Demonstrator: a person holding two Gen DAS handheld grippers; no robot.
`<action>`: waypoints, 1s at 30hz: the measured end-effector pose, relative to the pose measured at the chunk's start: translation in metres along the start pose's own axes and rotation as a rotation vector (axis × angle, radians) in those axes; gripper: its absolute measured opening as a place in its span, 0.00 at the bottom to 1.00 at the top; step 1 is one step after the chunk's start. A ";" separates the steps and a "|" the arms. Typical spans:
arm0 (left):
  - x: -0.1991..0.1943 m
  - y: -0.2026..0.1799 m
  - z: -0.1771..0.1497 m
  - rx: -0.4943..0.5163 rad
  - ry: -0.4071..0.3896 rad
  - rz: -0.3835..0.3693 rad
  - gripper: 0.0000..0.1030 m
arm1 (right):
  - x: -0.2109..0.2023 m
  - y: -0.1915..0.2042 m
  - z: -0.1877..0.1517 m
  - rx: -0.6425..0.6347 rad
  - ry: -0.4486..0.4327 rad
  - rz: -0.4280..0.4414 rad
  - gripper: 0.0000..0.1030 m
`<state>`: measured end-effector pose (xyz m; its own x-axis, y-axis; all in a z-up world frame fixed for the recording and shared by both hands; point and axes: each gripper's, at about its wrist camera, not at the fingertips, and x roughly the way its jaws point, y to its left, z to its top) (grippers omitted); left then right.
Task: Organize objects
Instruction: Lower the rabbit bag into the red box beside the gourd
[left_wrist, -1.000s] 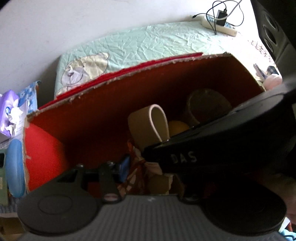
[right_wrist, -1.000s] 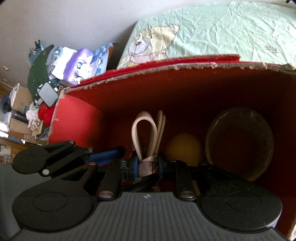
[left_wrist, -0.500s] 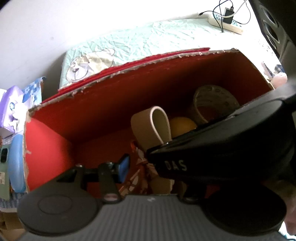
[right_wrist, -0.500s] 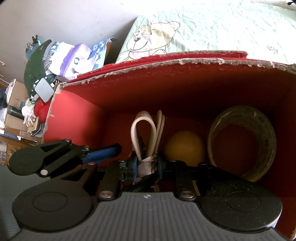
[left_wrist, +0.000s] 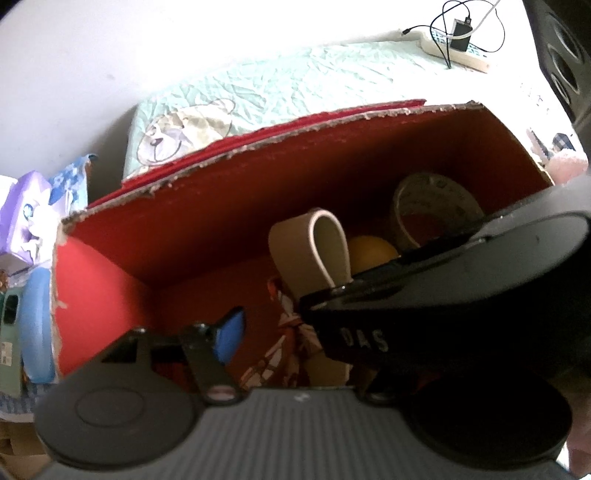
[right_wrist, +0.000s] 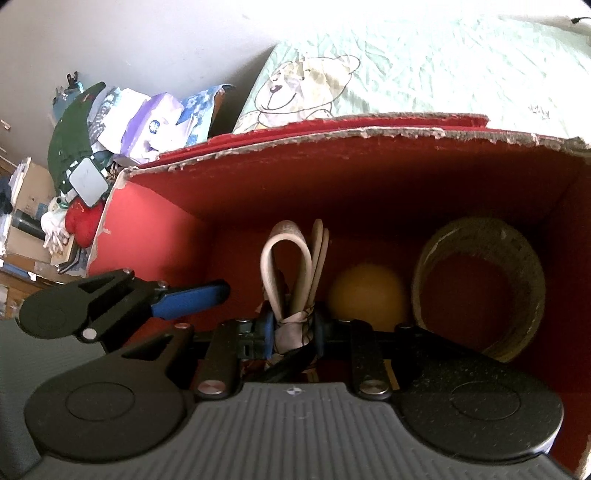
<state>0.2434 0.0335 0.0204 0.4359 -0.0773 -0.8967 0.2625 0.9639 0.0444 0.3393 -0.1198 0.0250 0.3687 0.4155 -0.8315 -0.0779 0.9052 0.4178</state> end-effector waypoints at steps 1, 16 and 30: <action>0.000 0.002 0.000 -0.004 0.001 -0.006 0.70 | 0.000 0.000 0.000 -0.001 -0.002 -0.001 0.21; -0.030 0.025 -0.019 0.059 -0.133 -0.011 0.81 | -0.001 -0.003 0.002 0.012 -0.001 0.021 0.23; -0.013 0.038 -0.007 0.018 -0.068 0.146 0.76 | 0.001 -0.008 0.003 0.055 0.028 0.051 0.25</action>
<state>0.2411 0.0728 0.0308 0.5273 0.0461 -0.8484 0.2072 0.9614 0.1810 0.3430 -0.1263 0.0216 0.3394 0.4638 -0.8184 -0.0442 0.8769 0.4786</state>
